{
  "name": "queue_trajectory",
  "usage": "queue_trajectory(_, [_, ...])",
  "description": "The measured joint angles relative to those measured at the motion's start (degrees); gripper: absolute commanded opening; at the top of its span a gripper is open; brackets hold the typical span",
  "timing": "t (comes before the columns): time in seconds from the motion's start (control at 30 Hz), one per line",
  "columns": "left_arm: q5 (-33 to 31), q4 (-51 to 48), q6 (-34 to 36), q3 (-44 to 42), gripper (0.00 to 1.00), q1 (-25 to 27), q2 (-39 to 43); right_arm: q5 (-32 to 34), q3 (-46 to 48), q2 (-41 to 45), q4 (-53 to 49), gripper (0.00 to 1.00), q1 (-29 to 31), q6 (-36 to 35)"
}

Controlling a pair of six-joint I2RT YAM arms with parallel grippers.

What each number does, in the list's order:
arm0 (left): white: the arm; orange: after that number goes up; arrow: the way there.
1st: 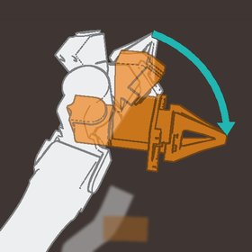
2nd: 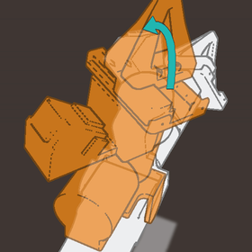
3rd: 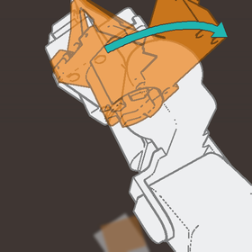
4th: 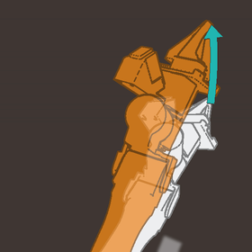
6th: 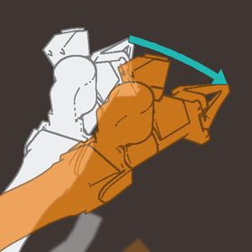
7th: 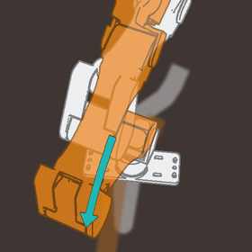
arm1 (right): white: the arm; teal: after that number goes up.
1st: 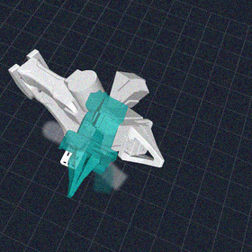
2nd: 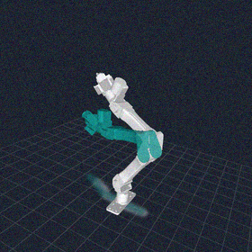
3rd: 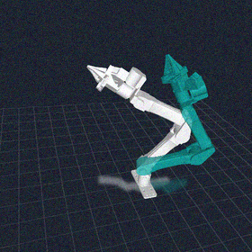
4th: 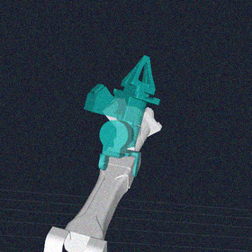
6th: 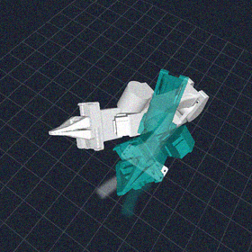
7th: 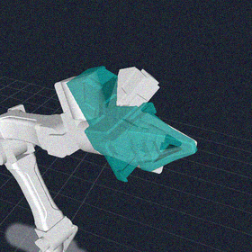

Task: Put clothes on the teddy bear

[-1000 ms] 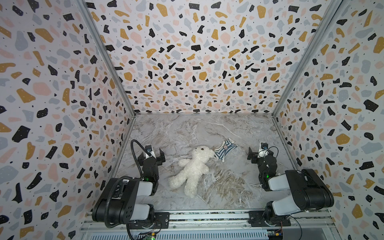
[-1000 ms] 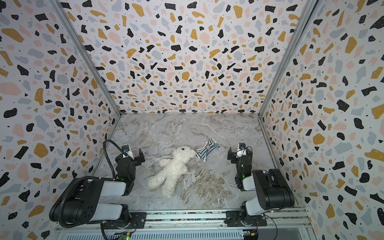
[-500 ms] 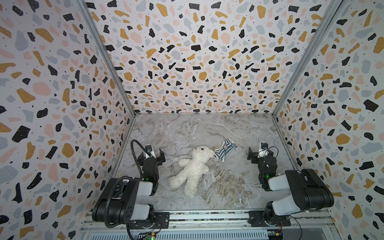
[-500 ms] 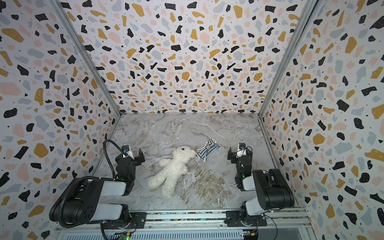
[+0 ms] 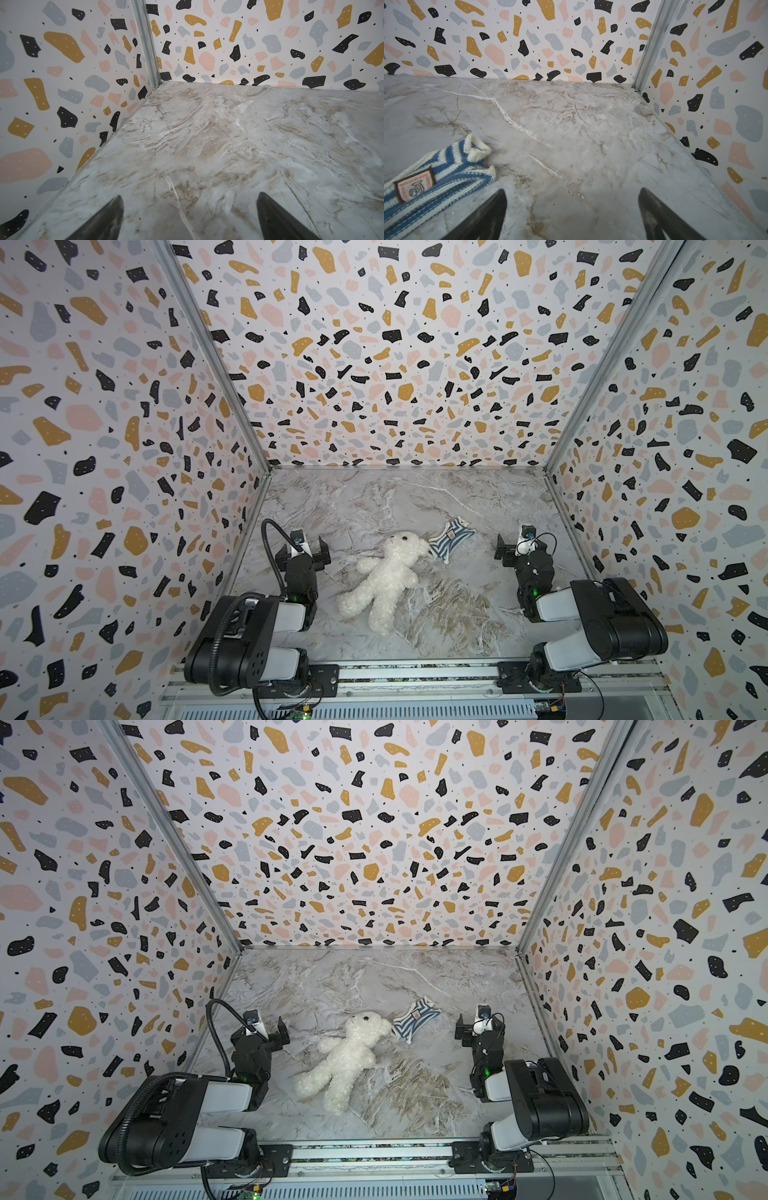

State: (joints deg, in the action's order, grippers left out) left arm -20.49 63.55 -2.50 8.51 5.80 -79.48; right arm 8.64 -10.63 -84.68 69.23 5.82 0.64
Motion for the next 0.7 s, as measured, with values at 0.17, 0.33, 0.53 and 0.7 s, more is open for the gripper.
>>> queue_trajectory(0.17, [0.2, -2.8, 0.2, 1.0, 1.00, 0.0, 1.9, 0.1, -0.7, 2.9, -2.7, 0.99, 0.4, -0.2])
queue_trajectory(0.33, [0.1, -11.5, -0.5, 6.3, 1.00, 0.0, 7.4, 0.2, -2.2, 7.4, -7.9, 0.99, 0.5, -0.1])
queue_trajectory(0.53, [2.3, -24.6, -3.7, 11.5, 1.00, 0.0, 14.0, 1.4, -4.1, 13.2, -17.8, 0.99, 1.4, 0.5])
queue_trajectory(0.7, [7.9, -34.7, -8.0, 14.8, 1.00, 0.0, 19.4, 3.5, -9.9, 18.0, -31.6, 0.99, 1.7, 5.9])
